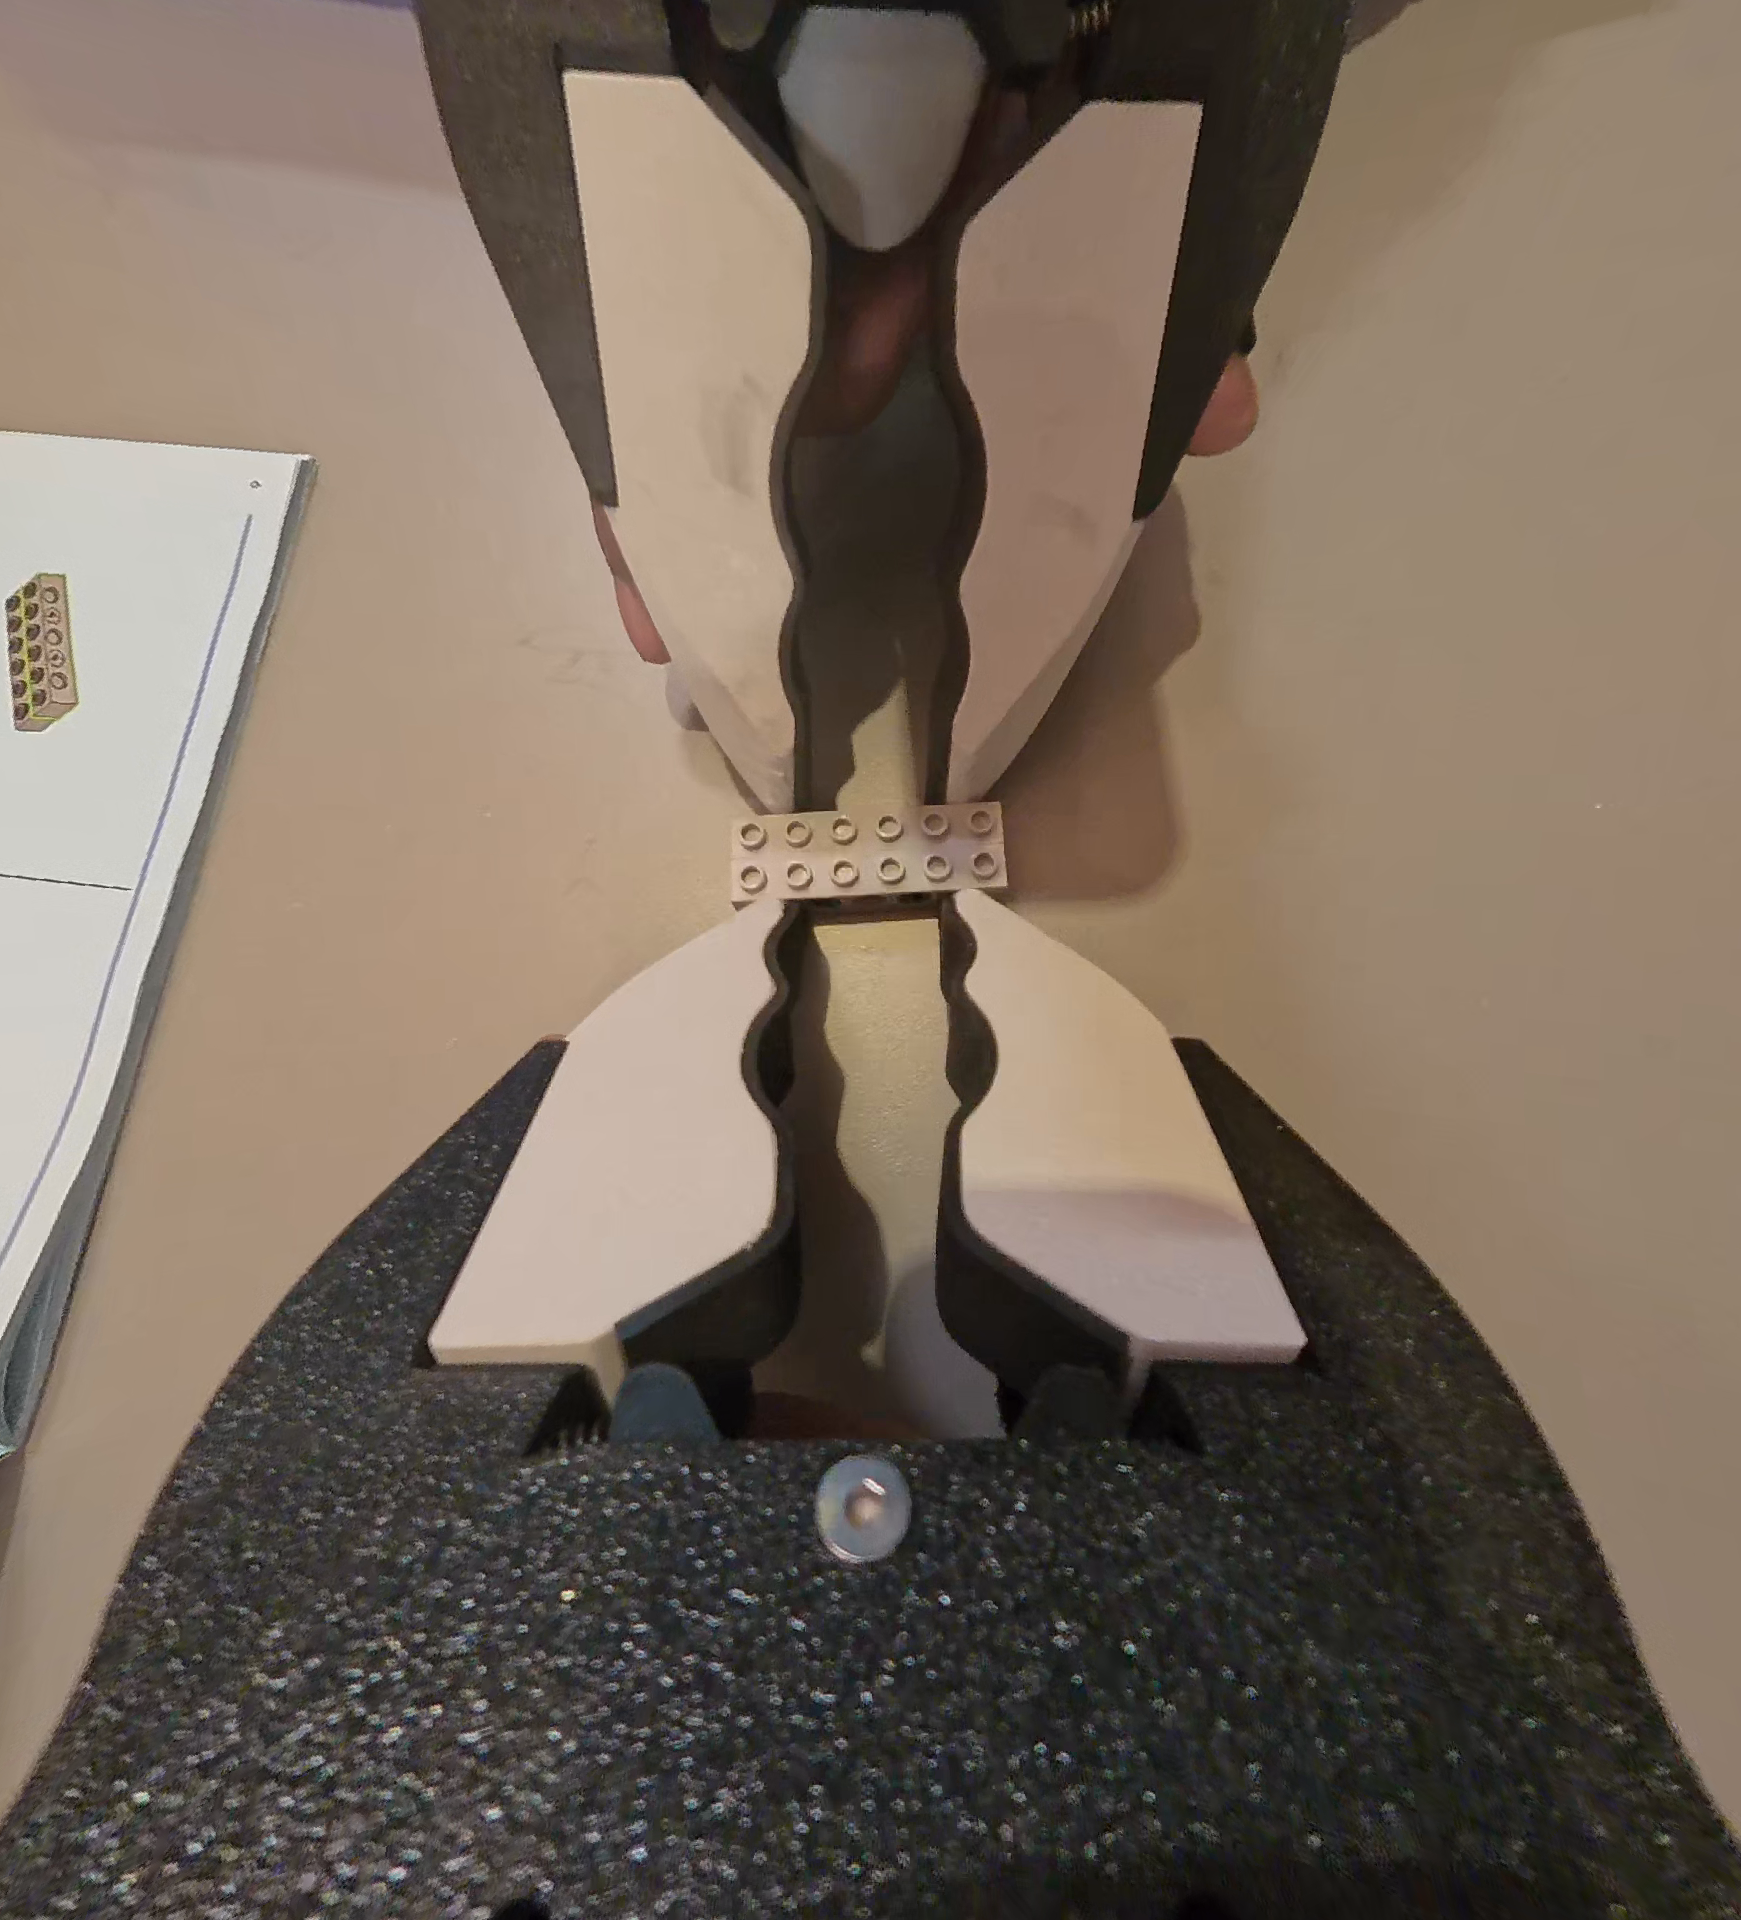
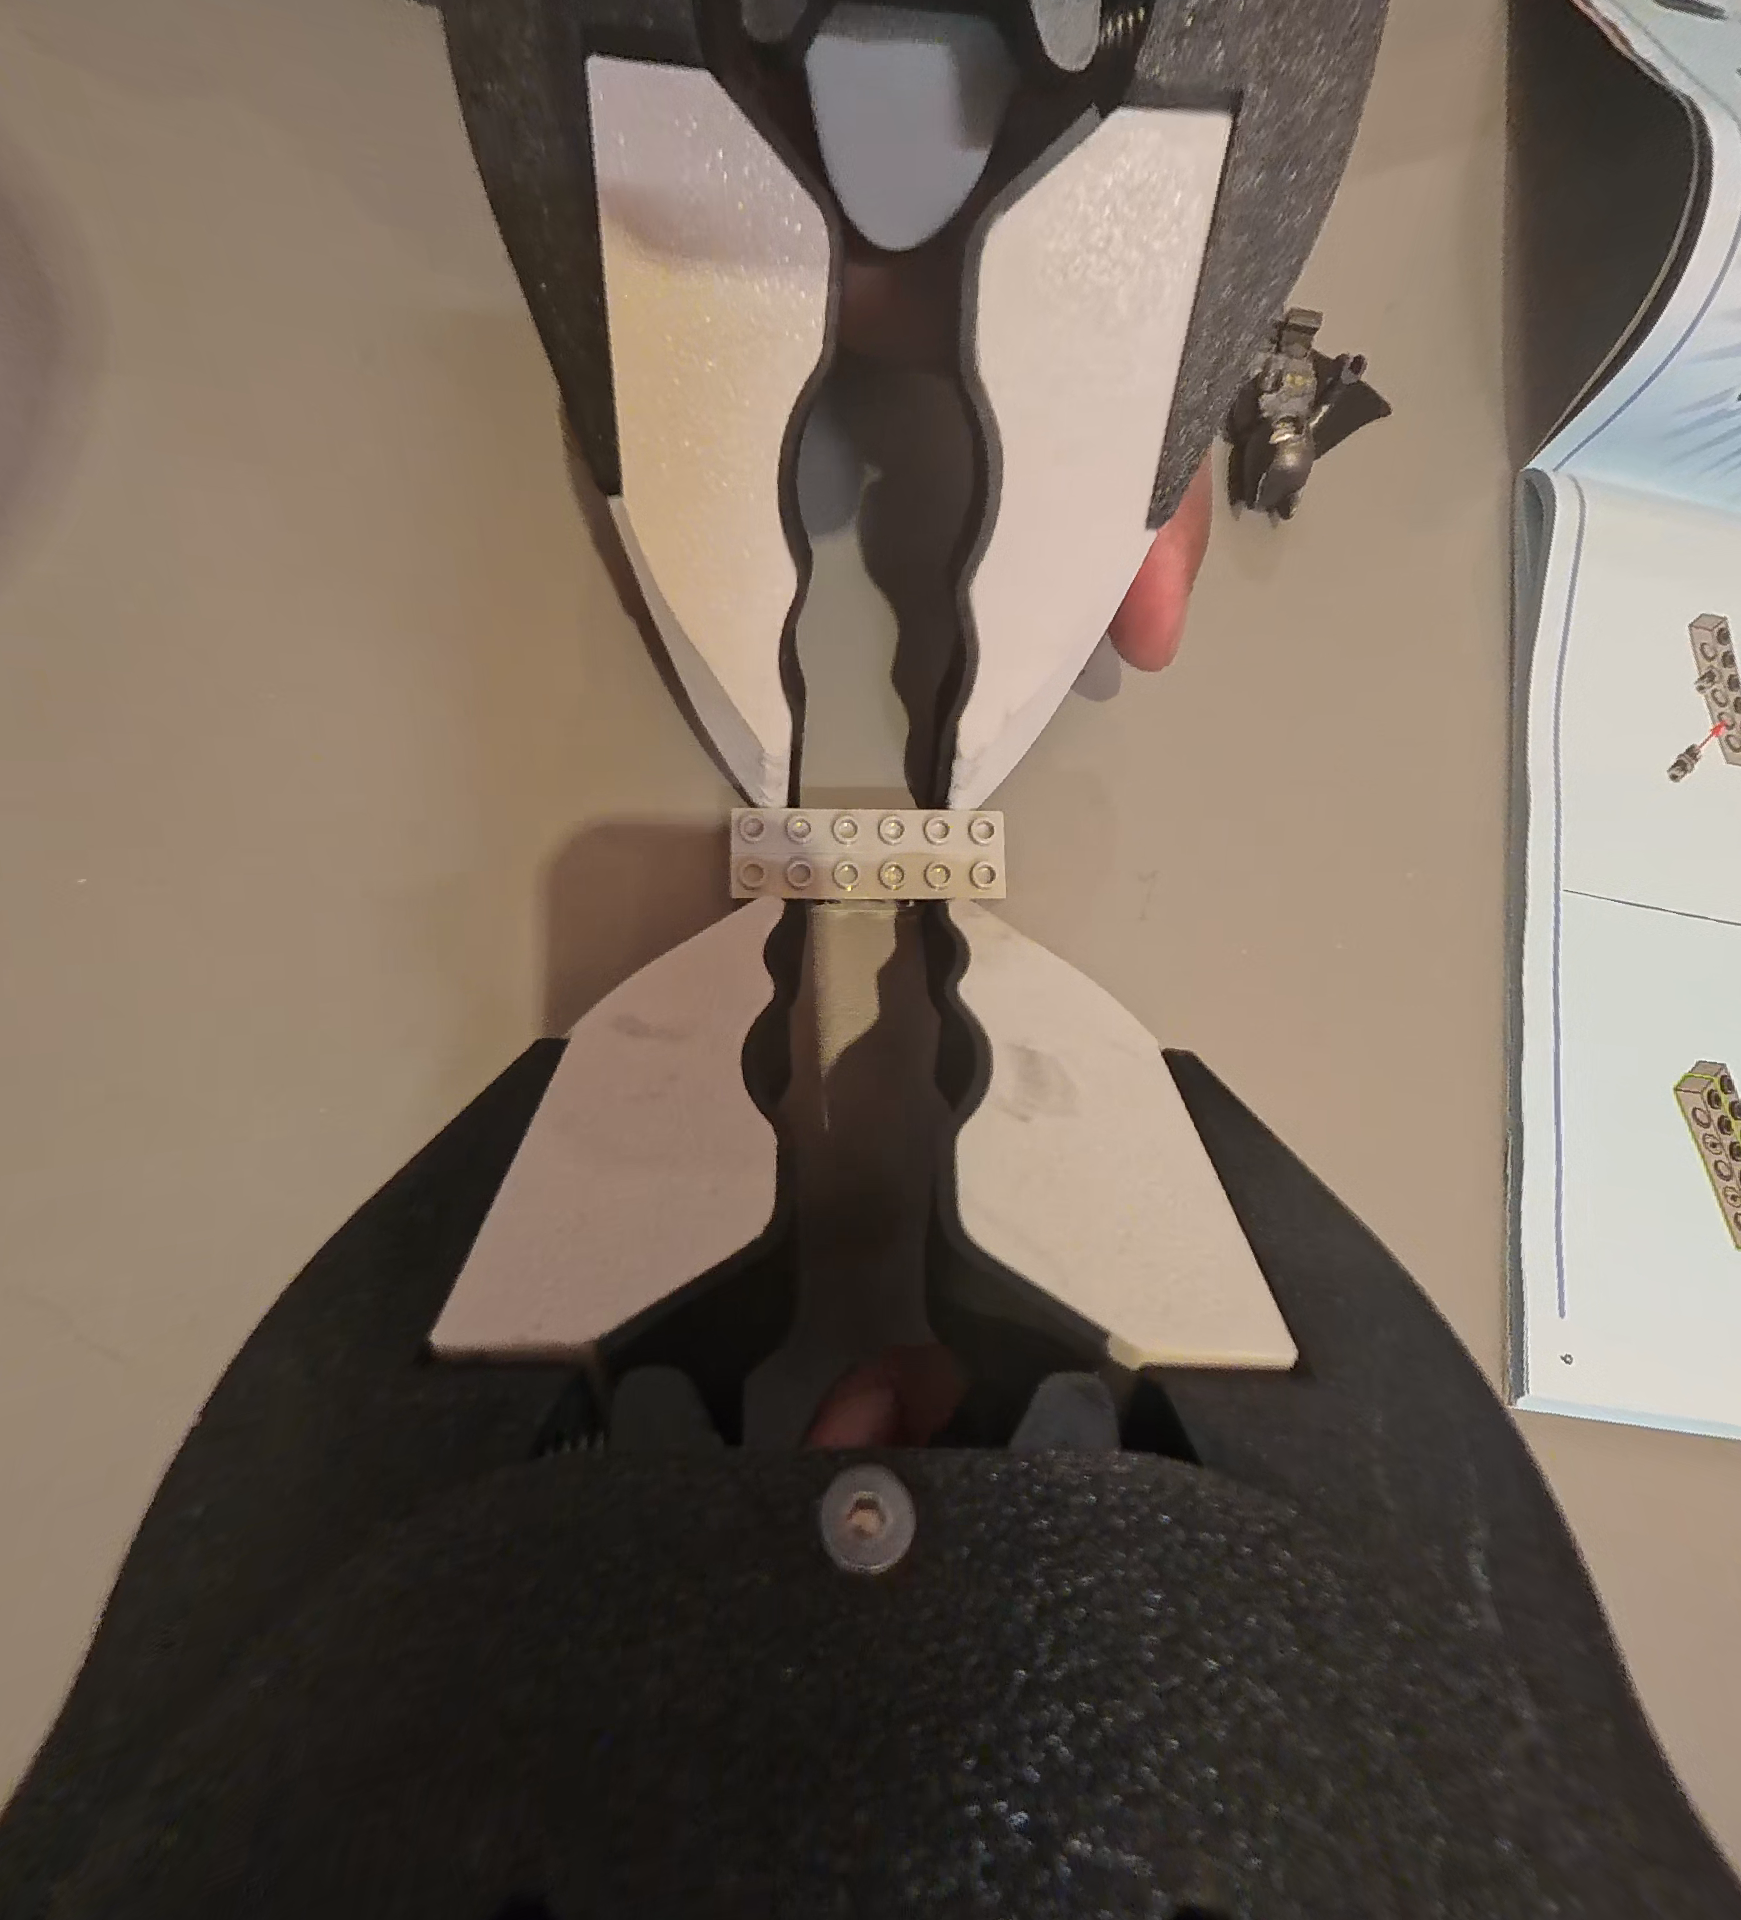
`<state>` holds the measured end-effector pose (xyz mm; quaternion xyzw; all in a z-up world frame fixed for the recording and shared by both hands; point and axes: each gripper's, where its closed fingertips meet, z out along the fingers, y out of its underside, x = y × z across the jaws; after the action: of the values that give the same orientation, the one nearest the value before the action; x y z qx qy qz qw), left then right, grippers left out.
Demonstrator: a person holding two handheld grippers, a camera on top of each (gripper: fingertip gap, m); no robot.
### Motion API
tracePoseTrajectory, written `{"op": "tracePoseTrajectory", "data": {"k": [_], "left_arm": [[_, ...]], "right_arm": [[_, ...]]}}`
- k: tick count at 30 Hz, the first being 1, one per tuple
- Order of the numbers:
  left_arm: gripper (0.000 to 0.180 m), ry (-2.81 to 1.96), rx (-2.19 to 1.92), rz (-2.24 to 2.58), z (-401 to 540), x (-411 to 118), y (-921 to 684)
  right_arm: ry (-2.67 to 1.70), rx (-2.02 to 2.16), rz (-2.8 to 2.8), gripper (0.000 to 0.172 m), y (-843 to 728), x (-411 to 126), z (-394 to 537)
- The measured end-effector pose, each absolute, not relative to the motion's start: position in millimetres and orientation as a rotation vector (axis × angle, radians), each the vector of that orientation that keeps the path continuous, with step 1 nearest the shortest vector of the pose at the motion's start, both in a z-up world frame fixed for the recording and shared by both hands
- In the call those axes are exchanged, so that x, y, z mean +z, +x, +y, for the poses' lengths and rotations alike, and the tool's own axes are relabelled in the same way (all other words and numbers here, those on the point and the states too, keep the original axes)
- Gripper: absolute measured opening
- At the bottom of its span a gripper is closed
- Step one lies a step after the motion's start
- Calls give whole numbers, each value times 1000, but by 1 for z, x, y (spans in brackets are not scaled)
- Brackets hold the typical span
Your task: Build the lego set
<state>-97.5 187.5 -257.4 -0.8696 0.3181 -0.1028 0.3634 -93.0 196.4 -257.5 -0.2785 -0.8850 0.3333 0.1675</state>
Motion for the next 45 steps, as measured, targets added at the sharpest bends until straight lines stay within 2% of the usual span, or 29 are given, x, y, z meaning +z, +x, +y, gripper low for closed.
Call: {"op": "tracePoseTrajectory", "data": {"k": [8, 11, 16, 22, 27, 31, 37, 41, 45], "left_arm": [[26, -2253, -236, 799, 188, -257, -102], [35, -2267, -226, 786, 187, -258, -104], [43, -2279, -192, 727, 187, -252, -114], [41, -2174, -336, 134, 213, -206, -148], [40, -2167, -331, -76, 219, -210, -168], [40, -2152, -320, -95, 218, -207, -174], [40, -2122, -291, -108, 213, -201, -183], [41, -2116, -267, -100, 210, -199, -184], [41, -2124, -255, -78, 209, -200, -183]], "right_arm": [[-839, 934, -2480, 26, -98, -257, 200], [-884, 924, -2460, 34, -101, -257, 203], [-959, 899, -2423, 36, -104, -257, 210], [-1138, 882, -2344, 33, -110, -254, 225], [-1227, 611, -2399, 32, -110, -255, 236], [-938, 119, -2490, 34, -115, -226, 230], [-163, -651, -2472, 43, -108, -177, 183], [101, -717, -2440, 44, -95, -165, 137], [214, -568, -2588, 45, -71, -174, 103]]}}
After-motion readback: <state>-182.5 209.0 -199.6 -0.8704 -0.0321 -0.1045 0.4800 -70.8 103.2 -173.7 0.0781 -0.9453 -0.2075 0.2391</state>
